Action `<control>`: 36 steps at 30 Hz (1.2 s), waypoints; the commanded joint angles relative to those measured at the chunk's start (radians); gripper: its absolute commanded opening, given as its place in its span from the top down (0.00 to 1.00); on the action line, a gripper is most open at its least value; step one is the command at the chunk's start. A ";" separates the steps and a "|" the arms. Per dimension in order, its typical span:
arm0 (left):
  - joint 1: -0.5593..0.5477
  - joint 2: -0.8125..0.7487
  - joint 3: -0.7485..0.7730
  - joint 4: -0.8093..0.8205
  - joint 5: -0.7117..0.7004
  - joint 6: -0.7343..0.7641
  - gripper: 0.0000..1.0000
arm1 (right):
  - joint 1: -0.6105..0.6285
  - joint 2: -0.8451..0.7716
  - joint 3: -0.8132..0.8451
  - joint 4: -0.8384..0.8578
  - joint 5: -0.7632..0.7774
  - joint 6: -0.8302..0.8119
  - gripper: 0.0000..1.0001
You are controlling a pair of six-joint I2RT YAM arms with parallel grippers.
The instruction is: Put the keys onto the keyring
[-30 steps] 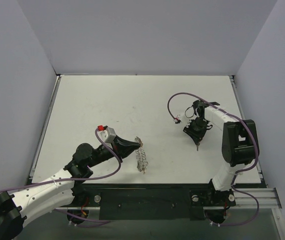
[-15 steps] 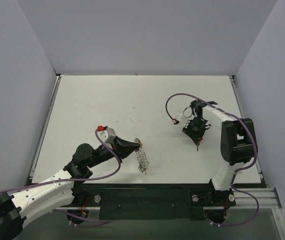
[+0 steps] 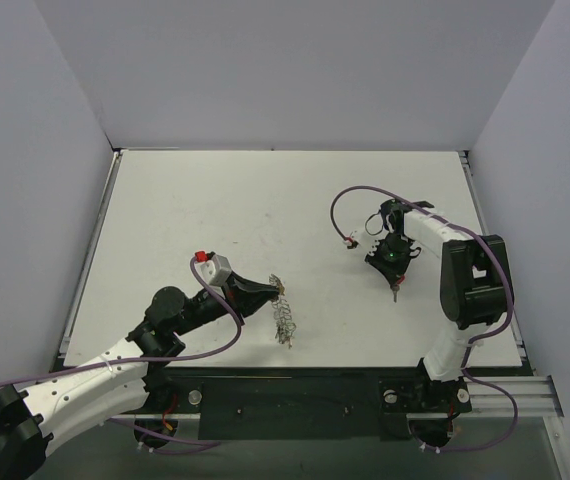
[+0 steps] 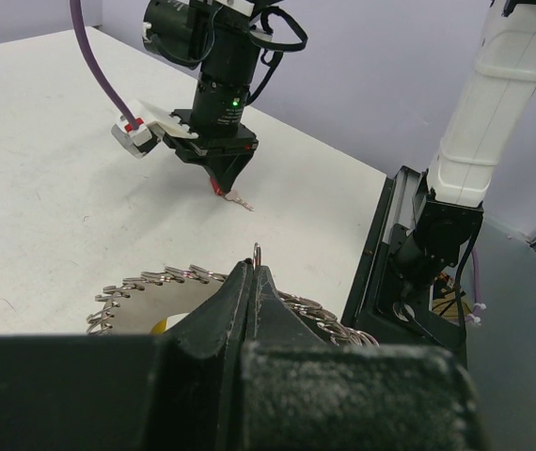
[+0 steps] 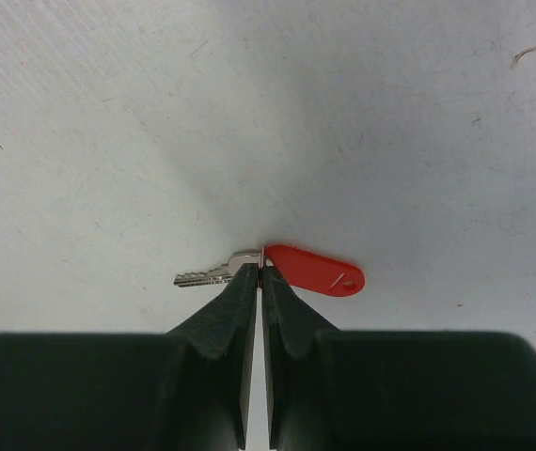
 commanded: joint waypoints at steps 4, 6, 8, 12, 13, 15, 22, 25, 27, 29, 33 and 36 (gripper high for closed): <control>0.006 -0.020 0.020 0.055 0.000 0.009 1.00 | 0.007 0.020 0.035 -0.066 0.018 -0.005 0.95; 0.006 -0.022 0.021 0.053 0.000 0.008 1.00 | 0.007 0.022 0.033 -0.061 0.022 0.001 0.91; 0.006 -0.024 0.021 0.052 0.000 0.009 1.00 | 0.007 0.017 0.030 -0.055 0.025 0.006 0.88; 0.008 -0.025 0.020 0.049 0.000 0.006 1.00 | 0.009 0.017 0.030 -0.052 0.027 0.009 0.88; 0.006 -0.027 0.020 0.047 0.000 0.006 1.00 | 0.009 0.019 0.030 -0.052 0.025 0.009 0.90; 0.006 -0.028 0.020 0.049 0.000 0.008 1.00 | 0.009 0.019 0.030 -0.052 0.027 0.009 0.93; 0.006 -0.033 0.021 0.042 -0.002 0.005 1.00 | 0.010 0.020 0.032 -0.054 0.029 0.009 1.00; 0.006 -0.037 0.020 0.042 -0.002 0.005 1.00 | 0.006 0.008 0.025 -0.052 0.012 0.004 1.00; 0.006 -0.042 0.020 0.039 0.000 0.005 1.00 | -0.002 -0.036 0.016 -0.054 -0.017 -0.014 1.00; 0.008 -0.051 0.021 0.032 0.004 0.008 1.00 | -0.007 -0.101 0.001 -0.057 -0.051 -0.026 1.00; 0.008 -0.062 0.024 0.030 0.024 0.020 1.00 | -0.016 -0.245 -0.010 -0.084 -0.161 -0.057 1.00; 0.008 -0.062 0.043 0.016 0.046 0.043 1.00 | -0.016 -0.333 -0.004 -0.115 -0.249 -0.074 1.00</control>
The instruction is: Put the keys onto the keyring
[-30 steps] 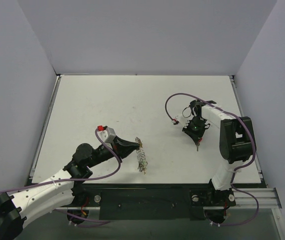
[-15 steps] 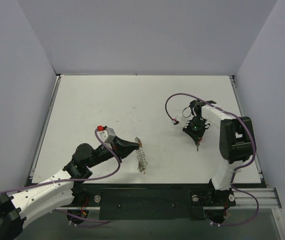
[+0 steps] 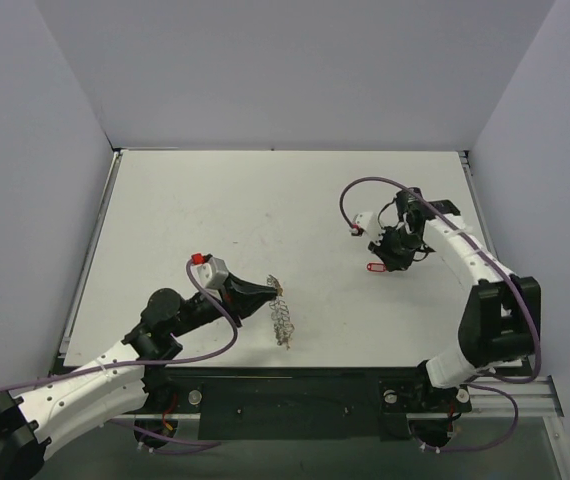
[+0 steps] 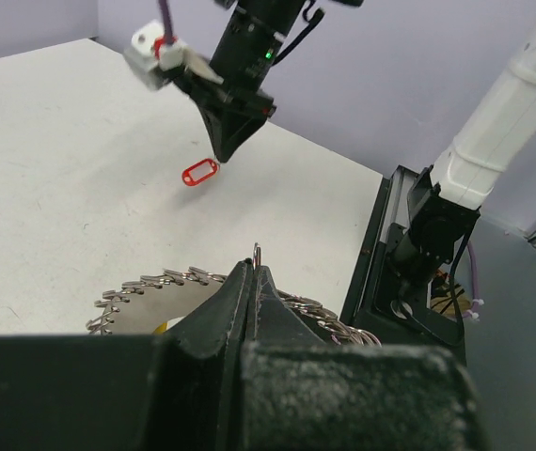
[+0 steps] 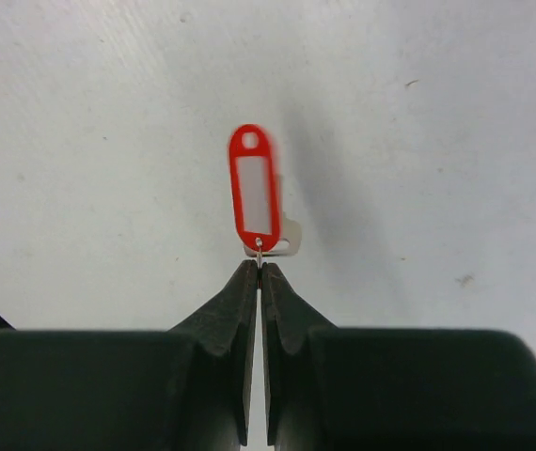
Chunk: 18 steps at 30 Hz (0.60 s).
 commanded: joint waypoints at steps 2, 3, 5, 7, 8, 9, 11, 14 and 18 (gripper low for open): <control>0.005 -0.016 0.061 0.026 0.062 0.060 1.00 | -0.008 -0.197 0.009 -0.135 -0.206 -0.072 1.00; 0.007 -0.013 0.073 0.018 0.075 0.074 1.00 | -0.007 -0.239 0.012 -0.151 -0.247 -0.083 1.00; 0.007 -0.005 0.102 -0.010 0.096 0.100 1.00 | -0.007 -0.301 0.026 -0.197 -0.313 -0.124 1.00; 0.005 0.008 0.132 -0.045 0.118 0.125 1.00 | -0.007 -0.358 0.047 -0.230 -0.373 -0.141 1.00; 0.007 0.018 0.141 -0.050 0.130 0.137 1.00 | -0.008 -0.372 0.058 -0.239 -0.393 -0.147 1.00; 0.005 0.025 0.162 -0.056 0.135 0.140 1.00 | -0.005 -0.405 0.078 -0.262 -0.440 -0.161 1.00; 0.005 0.045 0.193 -0.064 0.154 0.149 1.00 | -0.007 -0.434 0.115 -0.309 -0.512 -0.188 1.00; 0.007 0.080 0.236 -0.071 0.190 0.172 1.00 | -0.002 -0.435 0.195 -0.436 -0.620 -0.231 1.00; 0.004 0.107 0.281 -0.085 0.224 0.194 1.00 | 0.010 -0.456 0.248 -0.513 -0.743 -0.270 1.00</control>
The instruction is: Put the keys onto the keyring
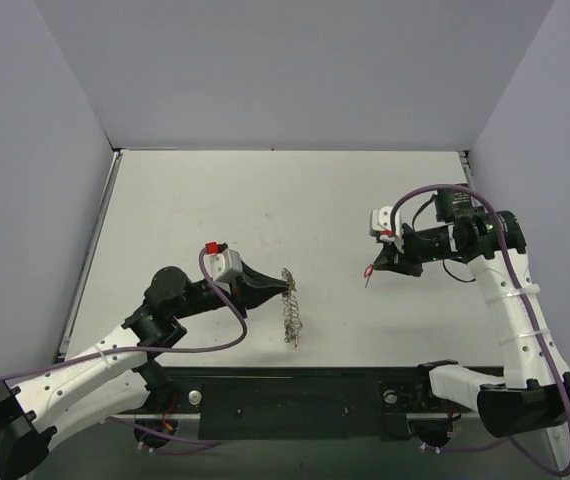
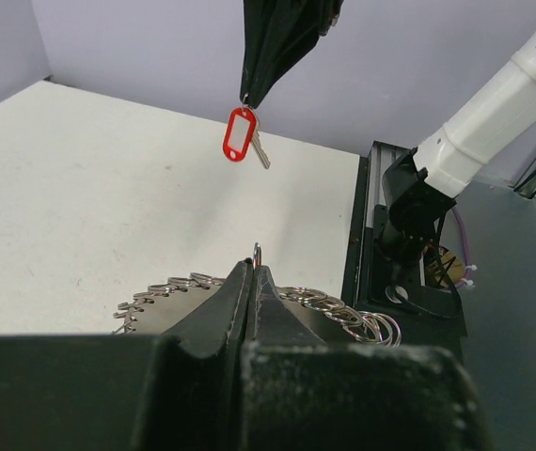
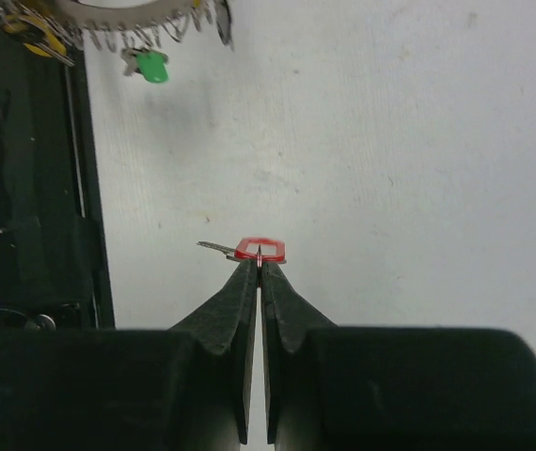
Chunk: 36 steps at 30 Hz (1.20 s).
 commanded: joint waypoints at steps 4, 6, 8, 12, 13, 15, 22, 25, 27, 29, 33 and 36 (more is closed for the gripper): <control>0.004 0.025 0.096 0.064 0.084 0.050 1.00 | 0.037 -0.006 0.109 -0.290 -0.228 -0.158 1.00; 0.002 0.040 0.099 0.093 0.102 0.055 1.00 | 0.043 0.023 0.147 -0.397 -0.219 -0.252 1.00; 0.002 0.063 0.111 0.116 0.133 0.077 1.00 | 0.046 0.050 0.188 -0.478 -0.215 -0.330 1.00; 0.005 0.132 0.163 0.135 0.163 0.133 1.00 | 0.064 0.077 0.225 -0.525 -0.213 -0.354 1.00; 0.005 0.158 0.175 0.129 0.170 0.139 1.00 | 0.075 0.080 0.236 -0.522 -0.199 -0.343 1.00; 0.005 0.191 0.203 0.141 0.179 0.153 1.00 | 0.121 0.087 0.279 -0.523 -0.132 -0.326 1.00; 0.030 0.254 0.171 0.291 0.191 0.199 1.00 | 0.280 0.048 0.253 -0.327 -0.008 -0.156 1.00; 0.034 0.252 0.166 0.285 0.183 0.219 1.00 | 0.333 0.034 0.227 -0.200 0.104 0.006 1.00; 0.034 0.235 0.137 0.293 0.154 0.267 1.00 | 0.395 -0.005 0.180 -0.067 0.200 0.147 1.00; 0.039 0.214 0.104 0.313 0.121 0.300 1.00 | 0.472 -0.048 0.108 0.112 0.315 0.291 1.00; 0.048 0.168 0.073 0.290 0.085 0.334 1.00 | 0.630 -0.094 -0.015 0.362 0.457 0.410 1.00; 0.043 0.168 0.045 0.336 0.076 0.332 1.00 | 0.679 -0.094 -0.051 0.454 0.494 0.456 1.00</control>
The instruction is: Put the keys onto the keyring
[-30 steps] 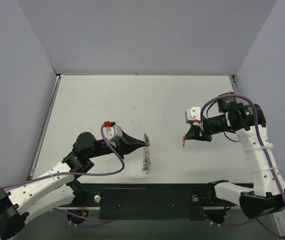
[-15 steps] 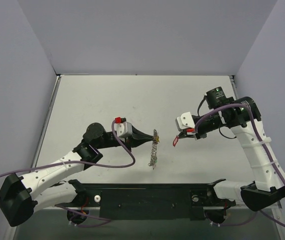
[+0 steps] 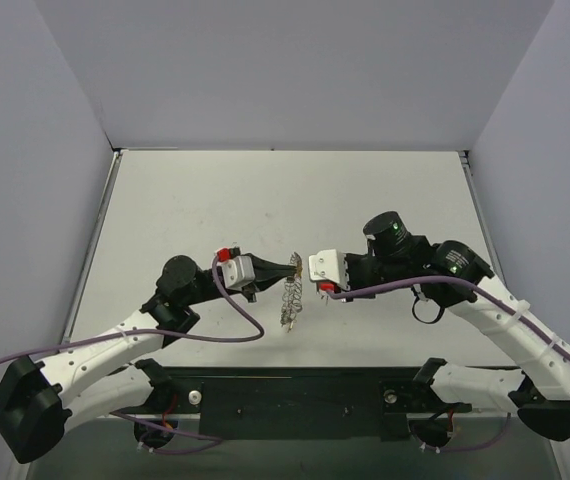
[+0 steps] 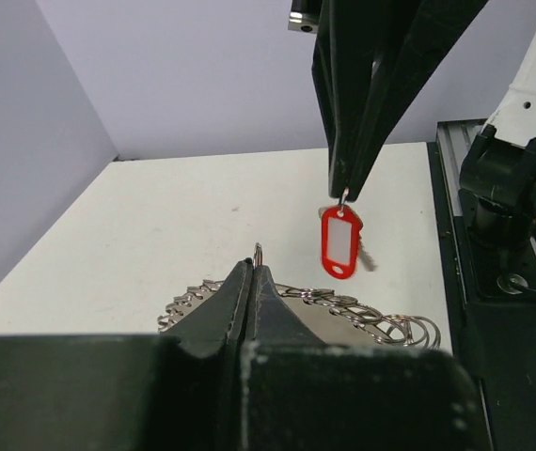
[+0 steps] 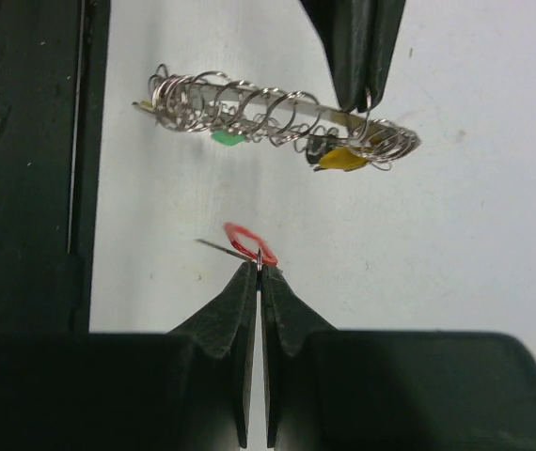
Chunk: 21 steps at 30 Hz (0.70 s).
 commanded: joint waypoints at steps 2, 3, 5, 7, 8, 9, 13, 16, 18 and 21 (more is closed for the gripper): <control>-0.021 -0.042 -0.028 0.130 -0.040 0.071 1.00 | 0.080 -0.020 -0.077 0.289 0.154 0.159 1.00; -0.025 -0.047 -0.036 0.126 -0.040 0.092 1.00 | 0.092 -0.026 -0.103 0.308 0.160 0.140 1.00; -0.038 -0.061 -0.046 0.123 -0.037 0.126 1.00 | 0.101 -0.034 -0.128 0.335 0.168 0.135 1.00; -0.044 -0.059 -0.056 0.129 -0.036 0.137 1.00 | 0.101 -0.038 -0.139 0.351 0.154 0.120 1.00; -0.047 -0.056 -0.059 0.132 -0.034 0.140 1.00 | 0.101 -0.044 -0.142 0.374 0.147 0.113 1.00; -0.048 -0.053 -0.063 0.150 -0.034 0.137 1.00 | 0.101 -0.052 -0.156 0.386 0.142 0.112 1.00; -0.048 -0.050 -0.076 0.184 -0.043 0.119 1.00 | 0.103 -0.086 -0.211 0.440 0.134 0.109 1.00; -0.048 -0.047 -0.079 0.190 -0.057 0.116 1.00 | 0.104 -0.112 -0.246 0.476 0.119 0.118 1.00; -0.048 -0.044 -0.080 0.201 -0.065 0.103 1.00 | 0.106 -0.121 -0.262 0.498 0.116 0.118 1.00; -0.050 -0.042 -0.089 0.237 -0.074 0.086 1.00 | 0.109 -0.127 -0.277 0.524 0.128 0.120 1.00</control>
